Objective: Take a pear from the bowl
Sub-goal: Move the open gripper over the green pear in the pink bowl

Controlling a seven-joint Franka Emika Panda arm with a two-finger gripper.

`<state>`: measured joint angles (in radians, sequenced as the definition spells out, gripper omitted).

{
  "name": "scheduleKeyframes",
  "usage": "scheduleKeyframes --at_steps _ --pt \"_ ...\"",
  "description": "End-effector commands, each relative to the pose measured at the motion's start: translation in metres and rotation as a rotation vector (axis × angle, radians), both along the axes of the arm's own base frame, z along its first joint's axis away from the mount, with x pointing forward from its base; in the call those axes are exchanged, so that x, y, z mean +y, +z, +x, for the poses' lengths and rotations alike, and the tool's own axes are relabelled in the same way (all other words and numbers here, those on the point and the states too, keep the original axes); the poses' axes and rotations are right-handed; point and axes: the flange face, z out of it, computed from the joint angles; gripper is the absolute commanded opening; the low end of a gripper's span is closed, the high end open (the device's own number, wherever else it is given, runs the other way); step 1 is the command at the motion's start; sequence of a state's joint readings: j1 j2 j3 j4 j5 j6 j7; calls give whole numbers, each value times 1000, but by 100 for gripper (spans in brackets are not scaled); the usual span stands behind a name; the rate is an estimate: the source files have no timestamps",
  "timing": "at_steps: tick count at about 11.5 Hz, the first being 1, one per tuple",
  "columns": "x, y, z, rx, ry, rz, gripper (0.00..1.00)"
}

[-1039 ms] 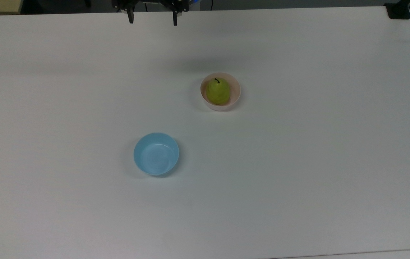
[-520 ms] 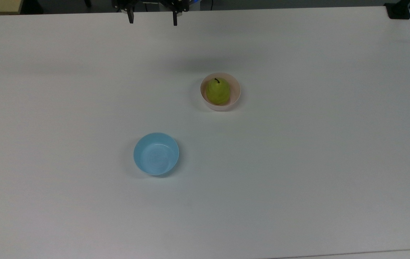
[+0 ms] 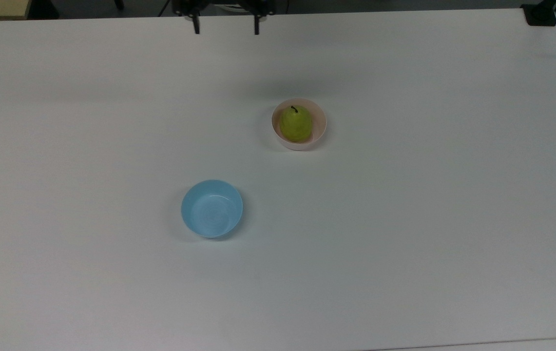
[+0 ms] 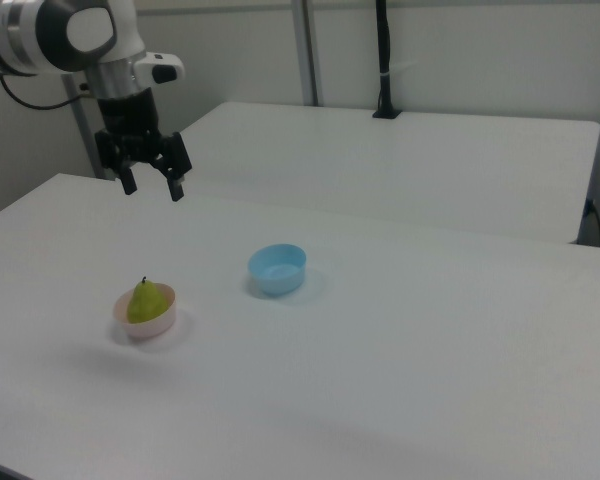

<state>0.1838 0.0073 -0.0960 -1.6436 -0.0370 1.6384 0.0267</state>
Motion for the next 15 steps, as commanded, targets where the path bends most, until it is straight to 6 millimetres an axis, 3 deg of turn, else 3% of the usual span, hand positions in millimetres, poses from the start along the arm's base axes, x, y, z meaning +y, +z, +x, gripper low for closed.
scheduleKeyframes --at_steps 1,4,7,13,14,15 --pt "49 -1 -13 23 26 14 100" --pt "90 -17 -22 53 92 22 100" --pt "95 -56 -16 39 111 42 100" --pt "99 -158 -6 63 132 19 100" --pt "100 -167 -6 59 134 17 100" --pt "110 -181 -10 68 154 11 100"
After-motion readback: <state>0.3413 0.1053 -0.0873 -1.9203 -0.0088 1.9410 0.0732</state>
